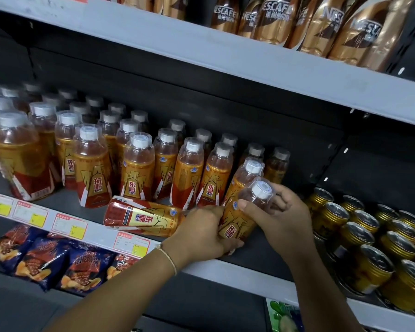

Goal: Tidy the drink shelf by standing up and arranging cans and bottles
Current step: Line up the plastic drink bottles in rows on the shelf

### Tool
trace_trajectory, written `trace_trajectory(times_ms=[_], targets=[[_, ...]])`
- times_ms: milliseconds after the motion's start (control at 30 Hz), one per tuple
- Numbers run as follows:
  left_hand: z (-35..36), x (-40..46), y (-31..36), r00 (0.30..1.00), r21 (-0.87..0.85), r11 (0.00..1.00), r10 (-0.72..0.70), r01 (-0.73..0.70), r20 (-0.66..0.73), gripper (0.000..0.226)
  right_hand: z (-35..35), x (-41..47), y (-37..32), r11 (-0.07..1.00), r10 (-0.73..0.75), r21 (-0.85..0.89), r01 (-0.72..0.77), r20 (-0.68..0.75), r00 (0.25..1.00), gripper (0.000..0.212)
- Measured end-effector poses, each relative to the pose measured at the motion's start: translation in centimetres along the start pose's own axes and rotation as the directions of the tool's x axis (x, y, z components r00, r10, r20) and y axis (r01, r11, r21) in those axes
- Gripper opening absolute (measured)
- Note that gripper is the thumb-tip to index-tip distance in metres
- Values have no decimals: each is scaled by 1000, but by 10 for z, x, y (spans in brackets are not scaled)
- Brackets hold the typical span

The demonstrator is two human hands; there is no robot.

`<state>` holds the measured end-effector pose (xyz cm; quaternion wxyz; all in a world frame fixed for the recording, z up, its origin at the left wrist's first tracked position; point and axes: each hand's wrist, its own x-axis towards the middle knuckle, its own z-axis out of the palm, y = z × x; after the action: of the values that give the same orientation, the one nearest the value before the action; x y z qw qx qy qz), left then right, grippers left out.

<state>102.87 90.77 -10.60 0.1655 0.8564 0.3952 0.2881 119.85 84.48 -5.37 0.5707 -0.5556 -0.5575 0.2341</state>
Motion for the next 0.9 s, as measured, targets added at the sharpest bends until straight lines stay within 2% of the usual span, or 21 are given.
trace_trajectory(times_ms=[67,167,333,500,600,667,700,733,767,833,867,900], targets=[[-3,-1,-2,1000,82,997,9,-9,-5,66,7,-3,2,1000,-20,-3,20,-5,1000,57],[-8,-4,-6,1000,183,983,24,-23,-1,67,18,-7,3,998,-42,-44,43,7,999,65],[-23,-12,-23,997,199,977,78,-79,14,64,29,-12,11,988,-45,-144,52,51,998,84],[-47,-18,-42,999,266,963,49,-53,21,82,33,-17,10,984,10,-175,-9,0,1000,85],[-62,-21,-49,998,294,954,37,-50,51,83,36,-22,4,984,37,-175,-43,-36,999,92],[-71,-23,-52,996,311,949,29,-53,80,83,41,-28,-5,976,35,-208,-57,-109,993,96],[-75,-24,-53,995,321,945,25,-55,97,83,43,-32,-10,962,-14,-270,-37,-186,982,93],[-80,-24,-54,994,334,941,23,-59,111,84,46,-35,-17,937,-136,-348,36,-265,955,84],[-85,-25,-56,992,346,936,20,-61,122,85,50,-38,-23,888,-318,-431,163,-316,894,71],[-97,-27,-60,990,355,933,7,-56,138,85,61,-42,-34,763,-600,-502,407,-313,736,45],[-103,-28,-63,989,352,934,0,-52,146,84,69,-43,-37,736,-648,-469,488,-282,707,36],[-109,-30,-65,988,350,936,-6,-49,155,82,77,-44,-39,743,-645,-412,526,-235,727,30]])
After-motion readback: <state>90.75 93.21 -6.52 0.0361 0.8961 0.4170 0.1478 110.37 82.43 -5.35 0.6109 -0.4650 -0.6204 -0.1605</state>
